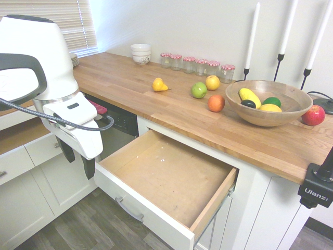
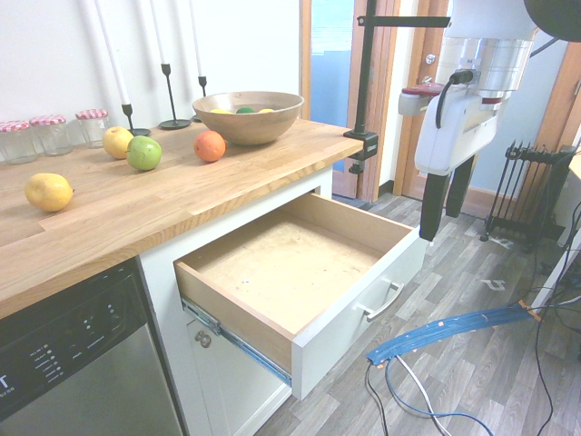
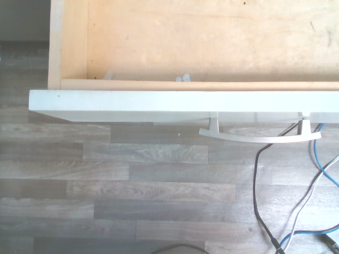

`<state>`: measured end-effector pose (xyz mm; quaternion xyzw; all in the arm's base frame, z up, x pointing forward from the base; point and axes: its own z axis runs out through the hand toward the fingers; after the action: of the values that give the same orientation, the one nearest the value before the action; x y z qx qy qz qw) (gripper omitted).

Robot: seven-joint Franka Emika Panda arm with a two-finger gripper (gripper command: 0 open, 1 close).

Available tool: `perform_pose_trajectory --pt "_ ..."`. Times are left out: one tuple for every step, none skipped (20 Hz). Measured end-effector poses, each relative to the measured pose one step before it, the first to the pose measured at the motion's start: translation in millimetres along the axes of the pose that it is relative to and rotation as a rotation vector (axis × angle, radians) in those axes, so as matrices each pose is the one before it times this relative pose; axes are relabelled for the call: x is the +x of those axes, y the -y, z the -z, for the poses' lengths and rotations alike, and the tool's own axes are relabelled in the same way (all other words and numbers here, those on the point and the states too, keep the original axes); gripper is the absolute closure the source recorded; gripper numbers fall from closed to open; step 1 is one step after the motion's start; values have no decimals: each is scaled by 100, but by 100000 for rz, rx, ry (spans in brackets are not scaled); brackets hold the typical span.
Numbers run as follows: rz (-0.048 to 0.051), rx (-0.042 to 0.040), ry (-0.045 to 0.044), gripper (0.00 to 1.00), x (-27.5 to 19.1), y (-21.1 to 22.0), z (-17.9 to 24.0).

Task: Close the drawer

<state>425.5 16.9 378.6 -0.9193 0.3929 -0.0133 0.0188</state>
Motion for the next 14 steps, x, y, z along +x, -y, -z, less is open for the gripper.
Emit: perform_pose_trajectory --pt "-146 51 -44 0 10 8 -16" --pt "-1204 266 -256 0 20 19 15" --pt "-770 228 -325 0 -15 -17 -70" --pt "-538 103 -471 0 -112 -103 -251" --pt "-357 -204 -147 0 -185 -195 -393" --pt "-200 -103 -72 0 -175 -204 -371" --pt "-123 -80 -10 0 -165 -215 -295" --pt "-65 -94 23 0 -123 -173 -264" --pt "-87 -174 69 0 -122 -203 -255" --pt "-197 -254 87 0 -99 -264 -318" --pt "-240 -208 20 0 -65 -305 -397" --pt "-420 -221 19 0 -48 -379 -457" --pt "-603 -221 86 0 -43 -444 -541" --pt "-624 -231 124 0 -63 -468 -591"
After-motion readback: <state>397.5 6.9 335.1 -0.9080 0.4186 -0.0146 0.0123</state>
